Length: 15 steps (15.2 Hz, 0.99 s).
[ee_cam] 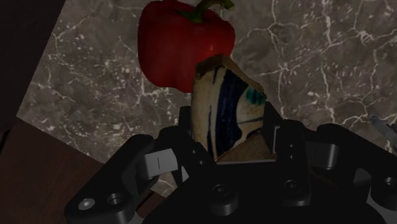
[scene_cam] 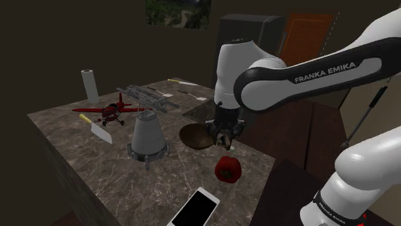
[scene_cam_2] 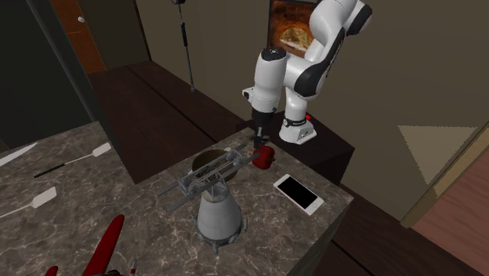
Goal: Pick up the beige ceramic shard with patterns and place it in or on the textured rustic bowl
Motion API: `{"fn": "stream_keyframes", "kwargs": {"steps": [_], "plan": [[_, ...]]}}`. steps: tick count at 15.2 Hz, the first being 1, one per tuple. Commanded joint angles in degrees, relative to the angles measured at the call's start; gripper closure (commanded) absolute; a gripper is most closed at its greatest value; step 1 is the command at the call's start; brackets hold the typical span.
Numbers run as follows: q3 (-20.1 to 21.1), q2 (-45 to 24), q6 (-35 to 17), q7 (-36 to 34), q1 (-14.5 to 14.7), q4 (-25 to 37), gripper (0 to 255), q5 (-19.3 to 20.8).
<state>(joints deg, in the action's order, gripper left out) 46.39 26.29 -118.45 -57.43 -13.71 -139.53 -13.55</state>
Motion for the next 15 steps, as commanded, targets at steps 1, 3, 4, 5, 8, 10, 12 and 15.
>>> {"fn": "stream_keyframes", "kwargs": {"steps": [1, 3, 4, 5, 8, 10, 12, 15], "plan": [[0.98, -4.37, -0.96, -0.17, -3.25, 3.09, 255, 3.09], [2.16, -8.94, -1.56, -0.89, -6.3, 6.42, 255, 6.56], [2.8, -11.34, -1.73, -1.43, -7.74, 8.18, 255, 8.48], [3.42, -13.84, -1.79, -2.1, -9.07, 10.02, 255, 10.55], [4.95, -21.91, -1.27, -4.77, -12.15, 15.99, 255, 17.56], [5.29, -27.64, -0.23, -6.82, -12.99, 20.41, 255, 22.64], [4.8, -33.63, 1.43, -8.7, -12.64, 25.45, 255, 27.75], [4.1, -34.85, -0.5, -9.75, -11.9, 24.2, 255, 29.03]]}}
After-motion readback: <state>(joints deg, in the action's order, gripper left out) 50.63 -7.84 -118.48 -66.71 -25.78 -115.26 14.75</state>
